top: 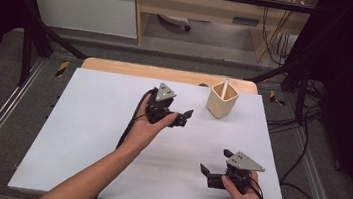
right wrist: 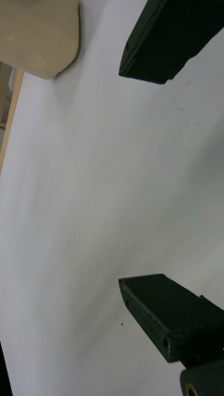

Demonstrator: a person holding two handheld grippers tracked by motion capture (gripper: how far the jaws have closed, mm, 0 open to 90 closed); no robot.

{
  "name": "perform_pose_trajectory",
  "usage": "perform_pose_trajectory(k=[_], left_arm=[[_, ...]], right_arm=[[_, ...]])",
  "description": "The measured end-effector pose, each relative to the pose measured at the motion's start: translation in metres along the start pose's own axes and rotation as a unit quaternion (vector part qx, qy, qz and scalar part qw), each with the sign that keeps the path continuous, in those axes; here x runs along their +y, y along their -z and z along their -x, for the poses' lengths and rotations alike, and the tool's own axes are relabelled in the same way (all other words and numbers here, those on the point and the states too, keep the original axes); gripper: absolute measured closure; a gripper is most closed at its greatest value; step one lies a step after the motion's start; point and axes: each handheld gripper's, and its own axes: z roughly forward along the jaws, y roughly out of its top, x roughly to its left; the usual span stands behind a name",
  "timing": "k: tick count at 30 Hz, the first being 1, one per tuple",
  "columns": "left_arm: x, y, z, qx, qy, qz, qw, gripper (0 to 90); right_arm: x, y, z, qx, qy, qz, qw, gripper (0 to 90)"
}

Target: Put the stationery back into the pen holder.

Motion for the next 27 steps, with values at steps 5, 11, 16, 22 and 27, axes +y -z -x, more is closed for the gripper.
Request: perform_pose_trajectory(k=[5,11,16,22,27], left_arm=[[-0.011,0.019,0.003,-0.005,0.005,0.004,1.0,9.3],[-0.024,0.031,0.012,-0.018,0.007,0.0,0.9998,8.3],[-0.031,0.042,0.017,-0.021,0.004,-0.001,0.9998,6.1],[-0.041,0.056,0.014,-0.019,0.01,0.002,0.9998,6.0],[-0.05,0.065,0.005,-0.007,0.021,0.002,0.9997,6.1]], right_arm=[[0.0,-0.001,0.0,-0.001,-0.002,0.001,1.0,2.0],[0.0,0.0,0.001,-0.003,-0.003,0.002,1.0,2.0],[-0.001,0.001,0.002,-0.003,-0.004,0.002,1.0,2.0],[-0.002,0.001,0.004,-0.008,-0.01,0.003,0.9999,2.0],[-0.002,0.002,0.003,-0.007,-0.009,0.002,0.9999,2.0]])
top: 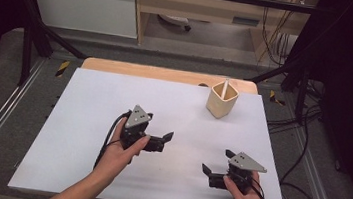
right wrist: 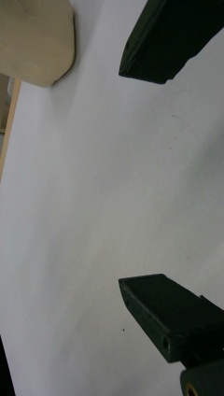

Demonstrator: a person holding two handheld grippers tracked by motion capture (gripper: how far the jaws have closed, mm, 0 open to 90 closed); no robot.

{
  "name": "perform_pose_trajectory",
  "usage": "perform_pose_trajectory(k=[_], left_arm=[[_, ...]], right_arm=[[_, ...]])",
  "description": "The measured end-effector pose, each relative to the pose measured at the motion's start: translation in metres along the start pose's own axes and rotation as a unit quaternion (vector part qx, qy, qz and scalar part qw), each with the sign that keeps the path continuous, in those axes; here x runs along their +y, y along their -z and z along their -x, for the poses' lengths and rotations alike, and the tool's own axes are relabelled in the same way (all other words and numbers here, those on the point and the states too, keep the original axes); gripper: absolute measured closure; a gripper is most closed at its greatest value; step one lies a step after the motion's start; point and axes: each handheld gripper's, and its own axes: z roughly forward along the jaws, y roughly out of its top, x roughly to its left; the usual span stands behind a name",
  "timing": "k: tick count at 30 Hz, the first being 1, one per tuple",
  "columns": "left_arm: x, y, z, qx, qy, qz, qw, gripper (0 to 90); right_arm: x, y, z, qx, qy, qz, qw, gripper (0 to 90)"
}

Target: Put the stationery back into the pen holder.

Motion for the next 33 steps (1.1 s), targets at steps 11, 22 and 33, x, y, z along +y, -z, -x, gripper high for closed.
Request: perform_pose_trajectory(k=[11,22,33], left_arm=[[-0.01,0.031,-0.019,0.022,0.019,0.01,0.9995,6.1],[-0.049,0.074,-0.037,0.068,0.03,0.017,0.9971,6.7],[-0.085,0.095,-0.036,0.097,0.076,0.002,0.9924,7.8]], right_arm=[[0.0,0.0,0.0,0.001,0.004,0.0,1.0,2.0],[-0.004,-0.005,0.005,-0.021,0.004,-0.032,0.9992,2.1],[-0.01,-0.012,0.017,-0.061,0.007,-0.07,0.9956,2.1]])
